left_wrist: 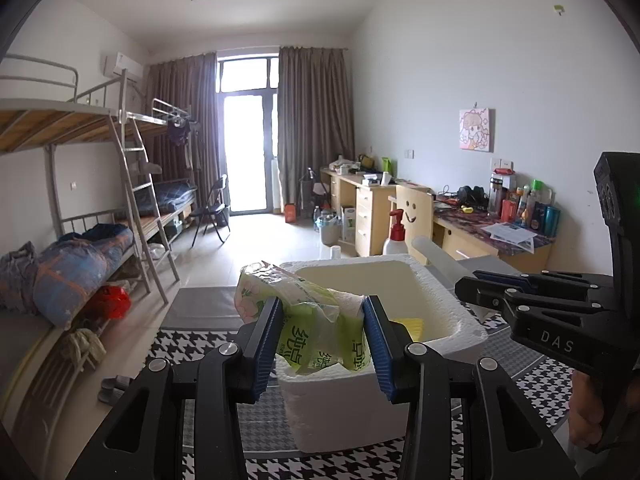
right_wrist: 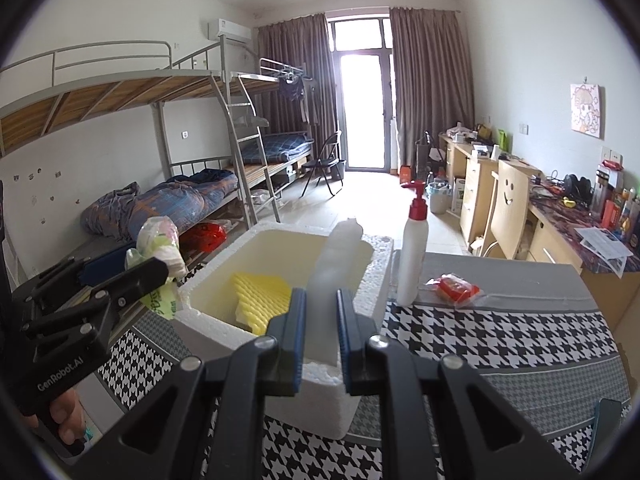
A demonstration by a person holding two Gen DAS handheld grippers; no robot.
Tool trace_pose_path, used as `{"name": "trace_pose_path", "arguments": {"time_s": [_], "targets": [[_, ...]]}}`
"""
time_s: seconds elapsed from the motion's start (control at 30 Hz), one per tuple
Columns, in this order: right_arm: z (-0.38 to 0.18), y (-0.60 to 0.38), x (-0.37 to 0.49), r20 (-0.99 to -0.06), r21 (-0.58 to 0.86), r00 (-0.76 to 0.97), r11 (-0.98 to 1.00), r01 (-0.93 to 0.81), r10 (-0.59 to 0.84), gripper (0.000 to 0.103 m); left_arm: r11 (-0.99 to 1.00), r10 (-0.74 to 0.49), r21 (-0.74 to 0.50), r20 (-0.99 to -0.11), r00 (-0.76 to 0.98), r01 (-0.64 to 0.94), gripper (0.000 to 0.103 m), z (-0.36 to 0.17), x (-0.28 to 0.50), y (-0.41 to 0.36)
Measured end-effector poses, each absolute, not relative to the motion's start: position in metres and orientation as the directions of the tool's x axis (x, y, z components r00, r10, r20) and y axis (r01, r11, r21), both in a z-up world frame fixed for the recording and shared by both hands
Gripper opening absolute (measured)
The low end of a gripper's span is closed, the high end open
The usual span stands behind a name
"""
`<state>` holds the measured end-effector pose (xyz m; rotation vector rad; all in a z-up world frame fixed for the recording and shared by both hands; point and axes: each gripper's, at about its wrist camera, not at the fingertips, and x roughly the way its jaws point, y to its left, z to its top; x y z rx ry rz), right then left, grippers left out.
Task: Organize soft objects
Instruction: 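Lower the white tube into the foam box and open the right tool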
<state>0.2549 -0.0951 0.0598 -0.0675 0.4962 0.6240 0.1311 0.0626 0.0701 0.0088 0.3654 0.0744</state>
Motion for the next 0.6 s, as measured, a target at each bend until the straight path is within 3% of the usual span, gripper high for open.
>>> {"name": "trace_pose_path", "arguments": {"time_s": [0.6], "targets": [[0.055, -0.067, 0.271, -0.510, 0.095, 0.654, 0.793, -0.602, 0.558, 0.018, 0.992, 0.119, 0.009, -0.353, 0.928, -0.124, 0.044, 0.067, 0.129, 0.080]]}}
